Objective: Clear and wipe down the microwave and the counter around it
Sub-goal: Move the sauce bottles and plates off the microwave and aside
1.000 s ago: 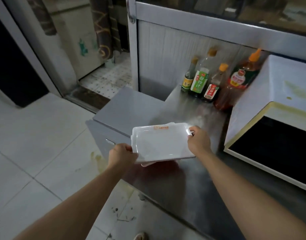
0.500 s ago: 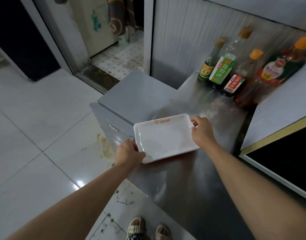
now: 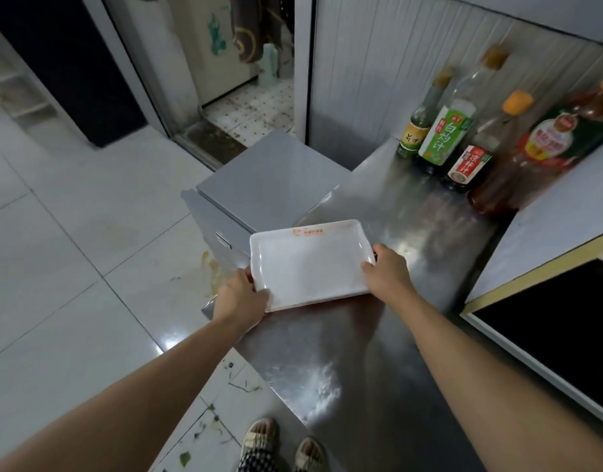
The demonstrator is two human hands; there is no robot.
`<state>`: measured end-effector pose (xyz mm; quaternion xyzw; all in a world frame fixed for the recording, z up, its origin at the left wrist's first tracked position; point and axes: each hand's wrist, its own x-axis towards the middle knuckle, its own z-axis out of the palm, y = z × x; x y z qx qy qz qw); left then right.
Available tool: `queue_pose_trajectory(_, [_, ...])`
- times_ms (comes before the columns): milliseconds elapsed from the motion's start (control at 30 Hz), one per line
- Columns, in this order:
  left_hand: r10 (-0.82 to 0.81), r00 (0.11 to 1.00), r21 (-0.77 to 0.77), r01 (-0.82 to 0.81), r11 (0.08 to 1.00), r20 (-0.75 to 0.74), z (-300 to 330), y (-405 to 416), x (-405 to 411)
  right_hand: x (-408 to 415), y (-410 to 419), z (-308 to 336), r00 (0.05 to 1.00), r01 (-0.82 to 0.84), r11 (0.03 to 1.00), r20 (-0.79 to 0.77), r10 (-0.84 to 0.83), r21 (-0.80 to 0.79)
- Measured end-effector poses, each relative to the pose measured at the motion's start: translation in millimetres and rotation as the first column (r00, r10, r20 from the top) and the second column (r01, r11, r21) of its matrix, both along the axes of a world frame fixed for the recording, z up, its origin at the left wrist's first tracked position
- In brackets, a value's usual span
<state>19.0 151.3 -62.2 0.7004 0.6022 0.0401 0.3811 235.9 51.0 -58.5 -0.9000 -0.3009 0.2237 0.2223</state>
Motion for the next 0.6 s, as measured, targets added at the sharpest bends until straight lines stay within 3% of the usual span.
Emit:
queue_pose_trajectory(133, [-0.005,1.0,0.024,0.005,1.0,-0.012,1.0,6.0,5.5,3.8,-3.4,4.0,1.0,-0.013,1.0,-0.024,0.013,0.017])
queue_pose_trajectory(333, [0.006,0.995,0.034,-0.009,0.999,0.101,21.2,12.8,30.4,22.9,-18.6,29.7,0.998,-0.014,0.999,0.055,0.011,0.047])
queue_pose_trajectory(600, [-0.113,0.978,0.097,0.097,0.991,0.175,57.7,37.0,97.6,52.4,-30.5,63.7,0.969,0.179,0.981,0.156,-0.189,0.076])
